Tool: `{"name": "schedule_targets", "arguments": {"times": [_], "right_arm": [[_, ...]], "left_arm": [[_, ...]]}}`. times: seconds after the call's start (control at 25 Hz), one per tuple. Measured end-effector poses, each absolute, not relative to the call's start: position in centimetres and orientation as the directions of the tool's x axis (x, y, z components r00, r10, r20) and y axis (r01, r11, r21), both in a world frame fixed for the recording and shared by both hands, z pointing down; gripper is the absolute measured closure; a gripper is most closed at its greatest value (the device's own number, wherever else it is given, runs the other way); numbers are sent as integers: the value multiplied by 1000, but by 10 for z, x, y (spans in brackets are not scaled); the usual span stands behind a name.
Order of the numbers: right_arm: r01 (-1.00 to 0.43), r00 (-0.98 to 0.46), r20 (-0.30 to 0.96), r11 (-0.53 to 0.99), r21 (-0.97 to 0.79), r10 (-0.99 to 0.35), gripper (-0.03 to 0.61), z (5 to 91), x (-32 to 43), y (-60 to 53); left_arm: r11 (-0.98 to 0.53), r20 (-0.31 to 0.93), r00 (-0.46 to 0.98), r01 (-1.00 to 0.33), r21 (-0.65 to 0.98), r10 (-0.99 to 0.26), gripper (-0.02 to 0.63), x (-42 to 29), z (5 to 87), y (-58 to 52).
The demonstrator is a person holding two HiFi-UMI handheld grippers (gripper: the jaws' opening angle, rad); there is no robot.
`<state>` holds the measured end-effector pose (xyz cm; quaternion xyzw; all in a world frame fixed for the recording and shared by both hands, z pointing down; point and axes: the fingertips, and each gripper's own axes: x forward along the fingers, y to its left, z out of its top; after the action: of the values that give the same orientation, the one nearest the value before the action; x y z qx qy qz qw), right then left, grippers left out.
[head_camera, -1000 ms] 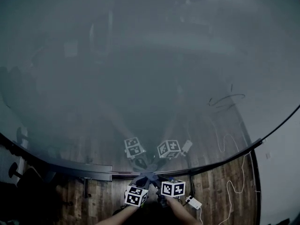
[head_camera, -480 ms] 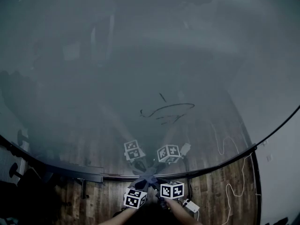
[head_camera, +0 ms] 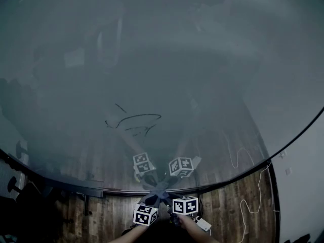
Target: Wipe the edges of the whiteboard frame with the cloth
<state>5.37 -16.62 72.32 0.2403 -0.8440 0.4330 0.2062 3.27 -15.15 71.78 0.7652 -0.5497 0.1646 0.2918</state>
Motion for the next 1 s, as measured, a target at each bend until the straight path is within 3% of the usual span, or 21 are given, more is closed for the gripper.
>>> {"name": "schedule_targets", "arguments": {"times": [1.0], "right_arm": [[-592,-798,555,480,-647,-236,495,739,119,-199]], "left_arm": [[-263,574,390,-919,294,-720,594,99,728,-184]]}}
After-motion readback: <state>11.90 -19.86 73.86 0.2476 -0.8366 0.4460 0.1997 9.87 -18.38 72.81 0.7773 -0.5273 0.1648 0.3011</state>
